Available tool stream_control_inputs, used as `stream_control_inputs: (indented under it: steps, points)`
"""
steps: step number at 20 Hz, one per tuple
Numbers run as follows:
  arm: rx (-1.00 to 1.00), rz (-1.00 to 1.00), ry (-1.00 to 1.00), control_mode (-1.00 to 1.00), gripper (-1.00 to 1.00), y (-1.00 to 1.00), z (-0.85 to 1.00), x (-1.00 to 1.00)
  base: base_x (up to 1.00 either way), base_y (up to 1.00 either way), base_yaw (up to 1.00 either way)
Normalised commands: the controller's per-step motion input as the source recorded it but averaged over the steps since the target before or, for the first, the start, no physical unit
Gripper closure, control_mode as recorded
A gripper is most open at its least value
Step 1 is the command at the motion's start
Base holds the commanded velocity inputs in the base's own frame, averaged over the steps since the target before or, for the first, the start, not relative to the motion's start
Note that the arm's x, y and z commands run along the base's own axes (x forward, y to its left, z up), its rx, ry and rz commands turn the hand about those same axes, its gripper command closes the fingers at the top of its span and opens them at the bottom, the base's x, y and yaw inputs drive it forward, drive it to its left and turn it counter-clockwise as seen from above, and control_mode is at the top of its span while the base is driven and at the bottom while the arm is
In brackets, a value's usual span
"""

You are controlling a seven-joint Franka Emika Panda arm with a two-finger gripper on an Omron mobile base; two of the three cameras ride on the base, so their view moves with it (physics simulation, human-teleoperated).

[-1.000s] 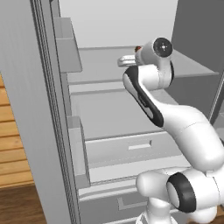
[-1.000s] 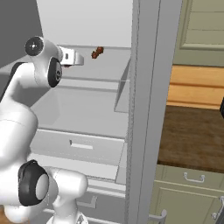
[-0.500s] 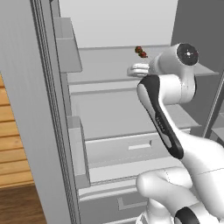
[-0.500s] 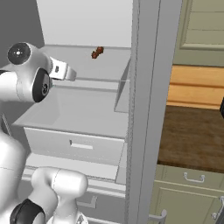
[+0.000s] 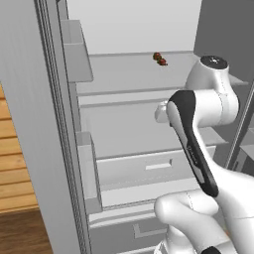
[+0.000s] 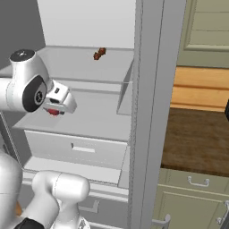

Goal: Take the strawberry from the fridge and place it on top of the pancake, located on the dining counter.

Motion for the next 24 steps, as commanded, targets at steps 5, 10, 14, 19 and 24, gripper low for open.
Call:
stream_control_inputs:
  steps: [5,10,14,19,24]
  points:
    - [-0.03,0.01,0.04,-1.00,1.00,-0.37,-0.83,-0.09,0.00,0.00,0.00]
    - [0.00,0.00,0.00,-1.00,1.00,-0.52,-0.65,-0.11,0.00,0.00,0.00]
    - [0.00,0.00,0.00,-1.00,1.00,0.00,-0.13,0.00,0.00,0.00,0.00]
    - [0.00,0.01,0.00,-1.00,1.00,0.00,-0.10,-0.10,0.00,0.00,0.00]
    - [0.00,0.00,0.00,1.00,1.00,0.00,0.00,0.00,-0.71,0.18,0.18]
